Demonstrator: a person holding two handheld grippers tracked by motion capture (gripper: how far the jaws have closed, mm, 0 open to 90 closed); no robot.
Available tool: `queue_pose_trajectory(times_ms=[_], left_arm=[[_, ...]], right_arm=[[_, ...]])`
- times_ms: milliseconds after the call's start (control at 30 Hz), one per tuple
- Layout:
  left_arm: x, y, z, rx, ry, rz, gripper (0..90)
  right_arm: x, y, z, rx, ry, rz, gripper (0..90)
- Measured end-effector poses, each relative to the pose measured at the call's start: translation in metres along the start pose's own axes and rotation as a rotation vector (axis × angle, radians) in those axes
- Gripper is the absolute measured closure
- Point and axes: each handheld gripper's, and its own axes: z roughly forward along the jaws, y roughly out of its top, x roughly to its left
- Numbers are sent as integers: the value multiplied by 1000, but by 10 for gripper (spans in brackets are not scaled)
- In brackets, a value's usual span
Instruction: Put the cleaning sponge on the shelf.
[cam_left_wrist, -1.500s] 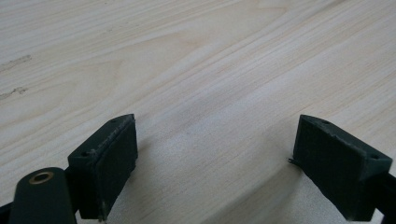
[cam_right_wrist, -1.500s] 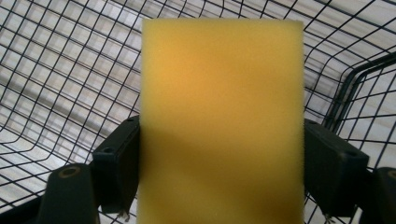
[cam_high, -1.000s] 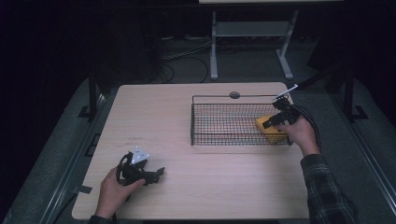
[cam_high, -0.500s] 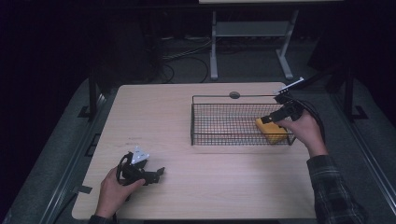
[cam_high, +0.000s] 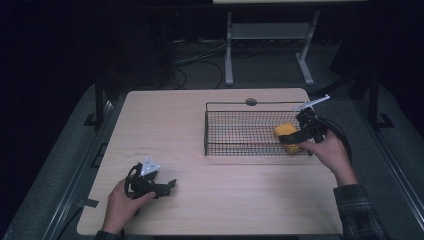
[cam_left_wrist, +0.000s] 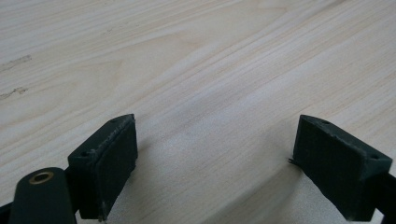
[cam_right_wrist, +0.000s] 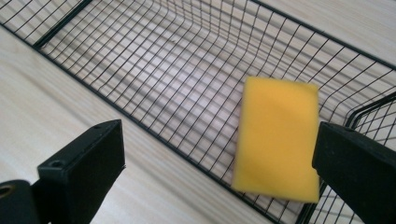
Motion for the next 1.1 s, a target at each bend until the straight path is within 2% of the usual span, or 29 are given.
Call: queue_pose_trajectory(times_ms=[600,833,867,1100], left_arm=[[0,0,0,-3,1,-3,131],[0,0,0,-3,0,0,131],[0,0,0,-3,1,0,131],[0,0,0,-3,1,1,131]], right_arm=[[21,-59,-14,-105,15,-46,20],[25,-79,-10,-113,12,-55,20],[27,-87,-8,-122,11,-57,20],[29,-110,0,-146,1,-41,20]])
